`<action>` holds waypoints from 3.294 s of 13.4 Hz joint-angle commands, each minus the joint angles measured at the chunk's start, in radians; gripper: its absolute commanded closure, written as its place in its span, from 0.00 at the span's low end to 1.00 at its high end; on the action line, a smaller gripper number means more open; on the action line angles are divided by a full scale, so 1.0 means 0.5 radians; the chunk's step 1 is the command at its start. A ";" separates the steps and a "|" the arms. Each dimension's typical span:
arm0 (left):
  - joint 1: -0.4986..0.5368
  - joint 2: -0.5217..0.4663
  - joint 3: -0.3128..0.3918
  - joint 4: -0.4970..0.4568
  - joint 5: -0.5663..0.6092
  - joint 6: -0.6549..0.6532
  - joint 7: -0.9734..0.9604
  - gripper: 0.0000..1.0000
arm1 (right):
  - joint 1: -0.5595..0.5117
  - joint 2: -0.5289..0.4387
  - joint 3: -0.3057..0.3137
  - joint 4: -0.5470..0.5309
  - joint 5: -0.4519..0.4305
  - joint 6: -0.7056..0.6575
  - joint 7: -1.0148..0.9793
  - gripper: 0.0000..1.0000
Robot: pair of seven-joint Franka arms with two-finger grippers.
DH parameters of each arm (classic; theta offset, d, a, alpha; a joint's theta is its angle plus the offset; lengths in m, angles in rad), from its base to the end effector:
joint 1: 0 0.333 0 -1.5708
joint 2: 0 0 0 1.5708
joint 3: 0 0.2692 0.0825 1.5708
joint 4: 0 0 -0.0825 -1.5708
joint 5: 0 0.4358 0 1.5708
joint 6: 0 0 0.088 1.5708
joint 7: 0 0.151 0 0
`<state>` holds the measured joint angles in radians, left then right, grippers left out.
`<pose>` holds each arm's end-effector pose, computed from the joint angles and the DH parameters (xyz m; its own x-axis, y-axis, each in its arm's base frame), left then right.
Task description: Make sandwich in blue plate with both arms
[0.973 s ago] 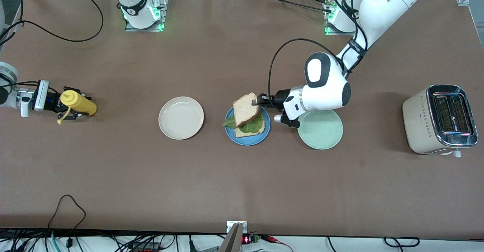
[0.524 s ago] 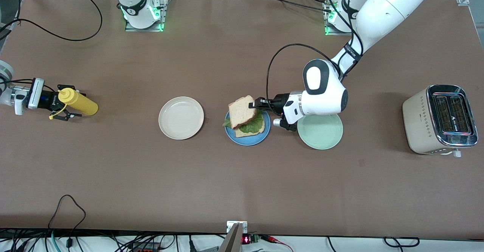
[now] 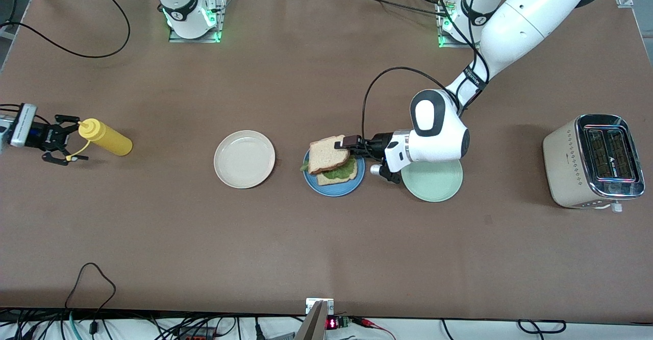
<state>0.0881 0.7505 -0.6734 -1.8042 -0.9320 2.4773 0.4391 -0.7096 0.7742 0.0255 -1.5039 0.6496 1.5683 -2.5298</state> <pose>0.5562 -0.3983 0.1154 0.9912 -0.1132 -0.0687 -0.0052 -0.5515 0.8341 0.5390 -0.3219 0.1006 -0.0230 0.5926 0.8052 0.9997 0.0197 0.0141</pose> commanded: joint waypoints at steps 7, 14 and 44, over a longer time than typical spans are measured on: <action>0.207 -0.007 0.027 0.050 -0.035 -0.018 0.275 0.00 | 0.066 -0.495 0.004 0.170 -0.201 -0.133 0.846 0.00; 0.210 -0.179 0.144 0.013 0.167 -0.177 0.165 0.00 | 0.780 -1.112 0.001 0.170 -0.749 -0.124 2.654 0.00; -0.213 -1.510 1.362 0.234 1.846 -1.776 -0.884 0.00 | 1.594 -1.459 -0.367 -0.152 -1.266 -0.167 4.802 0.00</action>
<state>-0.0124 0.0340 0.0117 -1.6460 -0.0413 1.5718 0.0088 0.0908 0.0743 -0.1627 -1.5469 -0.0018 1.4802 -0.1978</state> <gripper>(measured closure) 0.000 0.000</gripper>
